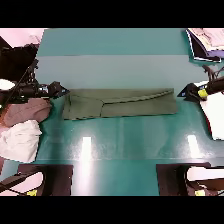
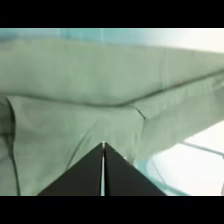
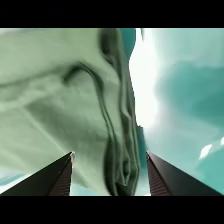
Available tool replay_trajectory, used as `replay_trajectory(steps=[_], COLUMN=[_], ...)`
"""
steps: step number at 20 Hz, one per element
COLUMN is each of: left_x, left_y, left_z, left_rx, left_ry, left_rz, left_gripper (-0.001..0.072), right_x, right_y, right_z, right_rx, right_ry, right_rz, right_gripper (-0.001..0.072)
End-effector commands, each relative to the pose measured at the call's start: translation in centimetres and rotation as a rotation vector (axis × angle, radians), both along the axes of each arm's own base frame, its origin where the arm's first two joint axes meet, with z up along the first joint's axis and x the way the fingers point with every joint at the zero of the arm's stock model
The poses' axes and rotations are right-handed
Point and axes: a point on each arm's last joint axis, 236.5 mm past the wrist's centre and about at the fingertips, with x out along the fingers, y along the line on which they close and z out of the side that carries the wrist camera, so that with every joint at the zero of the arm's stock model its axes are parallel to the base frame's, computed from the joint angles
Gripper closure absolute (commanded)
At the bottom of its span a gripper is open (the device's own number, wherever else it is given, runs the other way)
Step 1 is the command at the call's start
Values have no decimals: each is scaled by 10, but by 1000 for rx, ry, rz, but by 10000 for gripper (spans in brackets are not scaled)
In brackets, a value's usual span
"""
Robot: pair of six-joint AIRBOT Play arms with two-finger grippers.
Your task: Fold the shirts.
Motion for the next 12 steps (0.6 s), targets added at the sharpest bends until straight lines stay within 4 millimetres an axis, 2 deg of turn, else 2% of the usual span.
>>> replay_trajectory(steps=[1, 4, 7, 10, 11, 12], left_x=[-11, -15, -15, -16, -16, -17], left_y=[-7, -9, -10, -10, -11, -13], left_z=[0, 0, 0, 0, 0, -1], left_rx=[-14, -20, -21, -22, -23, -21], left_ry=[25, 37, 37, 40, 41, 41], left_rz=[-49, -63, -64, -68, -70, -75], left_gripper=[681, 681, 681, 681, 681, 681], right_x=[-8, -1, 1, 5, 5, 4], right_y=[8, 19, 33, 48, 52, 56], right_z=[-19, -29, -39, -41, -42, -42], right_rx=[172, 243, 241, 230, 228, 224], right_ry=[34, 29, 41, 35, 29, 19], right_rz=[-26, -23, 15, 49, 69, 97], right_gripper=[183, 208, 211, 309, 435, 513])
